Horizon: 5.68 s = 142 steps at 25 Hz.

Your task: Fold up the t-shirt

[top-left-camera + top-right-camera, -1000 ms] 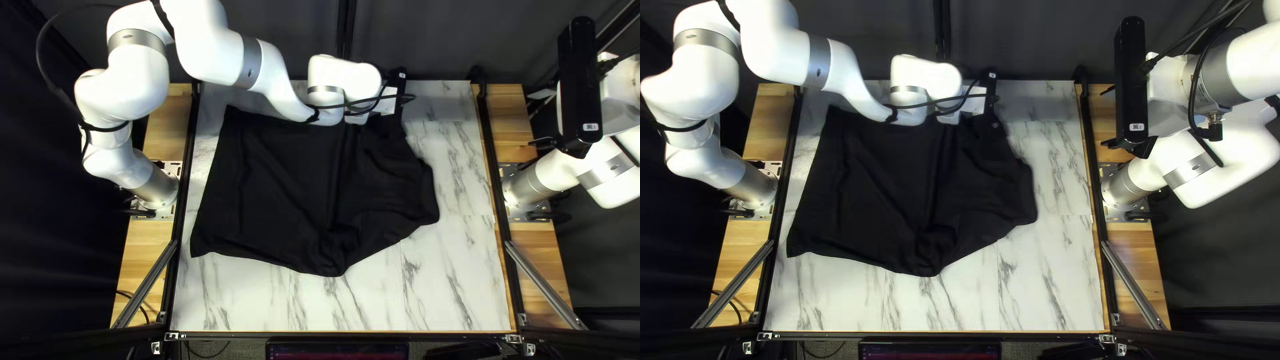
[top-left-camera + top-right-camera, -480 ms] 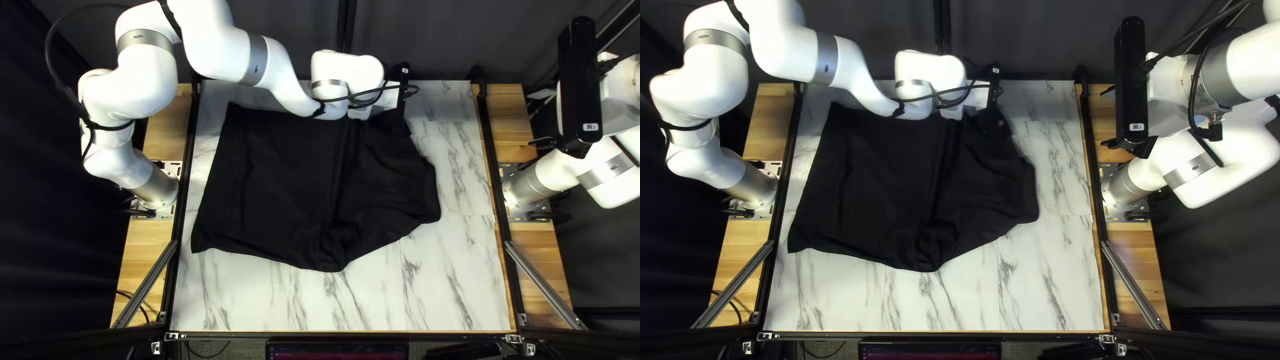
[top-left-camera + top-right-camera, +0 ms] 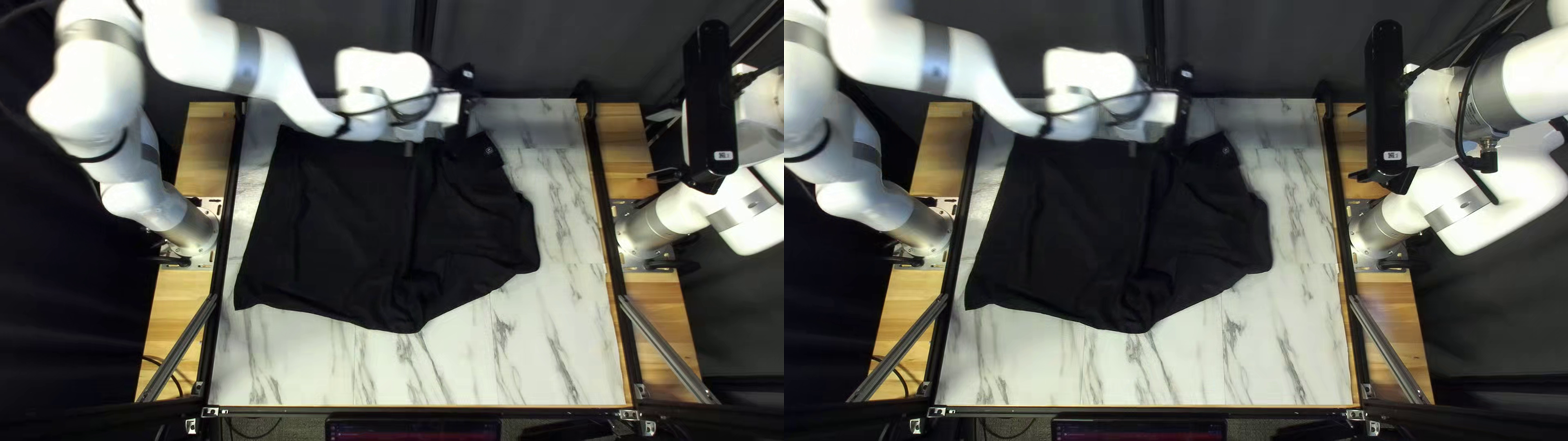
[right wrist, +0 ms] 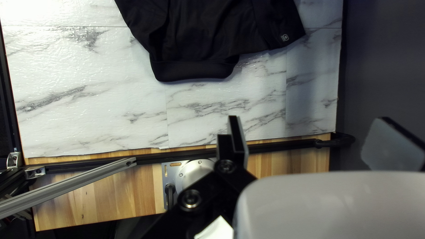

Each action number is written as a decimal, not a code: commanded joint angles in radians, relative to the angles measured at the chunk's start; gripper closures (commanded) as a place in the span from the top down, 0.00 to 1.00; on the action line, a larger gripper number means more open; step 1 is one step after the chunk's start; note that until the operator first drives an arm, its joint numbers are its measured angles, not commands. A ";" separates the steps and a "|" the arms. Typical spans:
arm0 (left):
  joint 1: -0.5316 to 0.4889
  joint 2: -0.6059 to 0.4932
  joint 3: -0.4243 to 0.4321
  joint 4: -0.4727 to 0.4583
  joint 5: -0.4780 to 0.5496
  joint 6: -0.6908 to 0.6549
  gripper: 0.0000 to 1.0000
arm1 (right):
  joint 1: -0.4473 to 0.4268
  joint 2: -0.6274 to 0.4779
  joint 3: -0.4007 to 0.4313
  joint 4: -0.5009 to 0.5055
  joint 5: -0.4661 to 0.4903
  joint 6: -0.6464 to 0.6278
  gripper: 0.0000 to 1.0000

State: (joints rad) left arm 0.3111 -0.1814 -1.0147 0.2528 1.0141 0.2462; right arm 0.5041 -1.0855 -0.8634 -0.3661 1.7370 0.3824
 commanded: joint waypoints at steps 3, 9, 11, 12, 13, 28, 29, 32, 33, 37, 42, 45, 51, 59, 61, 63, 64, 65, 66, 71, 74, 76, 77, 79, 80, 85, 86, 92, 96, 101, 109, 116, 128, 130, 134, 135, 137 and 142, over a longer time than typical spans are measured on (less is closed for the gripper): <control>0.045 -0.303 -0.018 -0.133 0.375 0.110 1.00 | 0.000 0.000 0.000 0.000 0.000 0.000 1.00; 0.125 -0.444 -0.141 -0.191 0.645 0.208 1.00 | 0.000 0.000 0.000 0.000 0.000 0.000 1.00; 0.144 -0.488 -0.159 -0.203 0.696 0.228 1.00 | 0.000 0.000 0.000 0.000 0.000 0.000 1.00; 0.158 -0.516 -0.168 -0.212 0.729 0.244 1.00 | 0.000 0.000 0.000 0.000 0.000 0.000 1.00; 0.158 -0.516 -0.168 -0.212 0.729 0.244 1.00 | 0.000 0.000 0.000 0.000 0.000 0.000 1.00; 0.158 -0.516 -0.168 -0.212 0.729 0.244 1.00 | 0.000 0.000 0.000 0.000 0.000 0.000 1.00; 0.158 -0.516 -0.168 -0.212 0.729 0.244 1.00 | 0.000 0.000 0.000 0.000 0.000 0.000 1.00; 0.158 -0.516 -0.168 -0.212 0.729 0.244 1.00 | 0.000 0.000 0.000 0.000 0.000 0.000 1.00; 0.158 -0.516 -0.168 -0.212 0.729 0.244 1.00 | 0.000 0.000 0.000 0.000 0.000 0.000 1.00; 0.158 -0.516 -0.168 -0.212 0.729 0.244 1.00 | 0.000 0.000 0.000 0.000 0.000 0.000 1.00; 0.158 -0.516 -0.168 -0.212 0.729 0.244 1.00 | -0.129 0.050 0.103 0.074 -0.152 -0.081 1.00; 0.158 -0.516 -0.168 -0.212 0.729 0.244 1.00 | -0.152 0.093 0.193 0.115 -0.276 -0.075 1.00; 0.158 -0.516 -0.168 -0.212 0.729 0.244 1.00 | -0.122 0.217 0.379 0.147 -0.571 0.010 1.00; 0.158 -0.516 -0.168 -0.212 0.729 0.244 1.00 | -0.141 0.559 0.510 0.282 -0.953 -0.005 1.00; 0.158 -0.516 -0.168 -0.212 0.729 0.244 1.00 | -0.141 0.559 0.510 0.282 -0.953 -0.005 1.00; 0.158 -0.516 -0.168 -0.212 0.729 0.244 1.00 | -0.141 0.559 0.510 0.282 -0.953 -0.005 1.00; 0.158 -0.516 -0.168 -0.212 0.729 0.244 1.00 | -0.141 0.559 0.510 0.282 -0.953 -0.005 1.00; 0.158 -0.516 -0.168 -0.212 0.729 0.244 1.00 | -0.141 0.559 0.510 0.282 -0.953 -0.005 1.00; 0.158 -0.516 -0.168 -0.212 0.729 0.244 1.00 | -0.141 0.559 0.510 0.282 -0.953 -0.005 1.00; 0.158 -0.516 -0.168 -0.212 0.729 0.244 1.00 | -0.227 0.640 0.460 0.352 -0.960 -0.203 1.00; 0.158 -0.516 -0.168 -0.212 0.729 0.244 1.00 | -0.253 0.745 0.446 0.438 -1.033 -0.300 1.00; 0.158 -0.516 -0.168 -0.212 0.729 0.244 1.00 | -0.259 0.794 0.434 0.483 -1.058 -0.337 1.00; 0.158 -0.516 -0.168 -0.212 0.729 0.244 1.00 | -0.264 0.845 0.412 0.523 -1.076 -0.369 1.00; 0.158 -0.516 -0.168 -0.212 0.729 0.244 1.00 | -0.275 0.910 0.376 0.582 -1.080 -0.411 1.00; 0.158 -0.516 -0.168 -0.212 0.729 0.244 1.00 | -0.282 0.941 0.358 0.614 -1.076 -0.427 1.00; 0.158 -0.516 -0.168 -0.212 0.729 0.244 1.00 | -0.286 0.960 0.339 0.614 -1.055 -0.395 1.00; 0.158 -0.516 -0.168 -0.212 0.729 0.244 1.00 | -0.286 0.960 0.339 0.614 -1.055 -0.395 1.00; 0.158 -0.516 -0.168 -0.212 0.729 0.244 1.00 | -0.384 1.068 0.223 0.709 -0.911 -0.578 1.00; 0.158 -0.516 -0.168 -0.212 0.729 0.244 1.00 | -0.431 1.130 0.141 0.745 -0.799 -0.609 1.00; 0.158 -0.516 -0.168 -0.212 0.729 0.244 1.00 | -0.459 1.165 0.098 0.771 -0.724 -0.589 1.00; 0.158 -0.516 -0.168 -0.212 0.729 0.244 1.00 | -0.413 1.195 0.123 0.852 -0.773 -0.566 1.00; 0.158 -0.516 -0.168 -0.212 0.729 0.244 1.00 | -0.375 1.214 0.118 0.897 -0.818 -0.602 1.00; 0.158 -0.516 -0.168 -0.212 0.729 0.244 1.00 | -0.256 1.132 0.180 0.914 -0.916 -0.524 0.94; 0.158 -0.516 -0.168 -0.212 0.729 0.244 1.00 | -0.243 1.119 0.206 0.927 -0.939 -0.526 0.51; 0.158 -0.516 -0.168 -0.212 0.729 0.244 1.00 | -0.224 1.093 0.251 0.949 -0.973 -0.527 0.00; 0.158 -0.516 -0.168 -0.212 0.729 0.244 1.00 | -0.218 1.087 0.260 0.953 -0.981 -0.524 0.00; 0.158 -0.516 -0.168 -0.212 0.729 0.244 1.00 | -0.204 1.075 0.275 0.957 -0.995 -0.513 0.00; 0.158 -0.516 -0.168 -0.212 0.729 0.244 1.00 | -0.127 1.010 0.328 0.950 -1.032 -0.416 0.00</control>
State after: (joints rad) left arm 0.4695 -0.6973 -1.1824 0.0410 1.7435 0.4905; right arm 0.3324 -0.0366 -0.5651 0.5900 0.7270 -0.0922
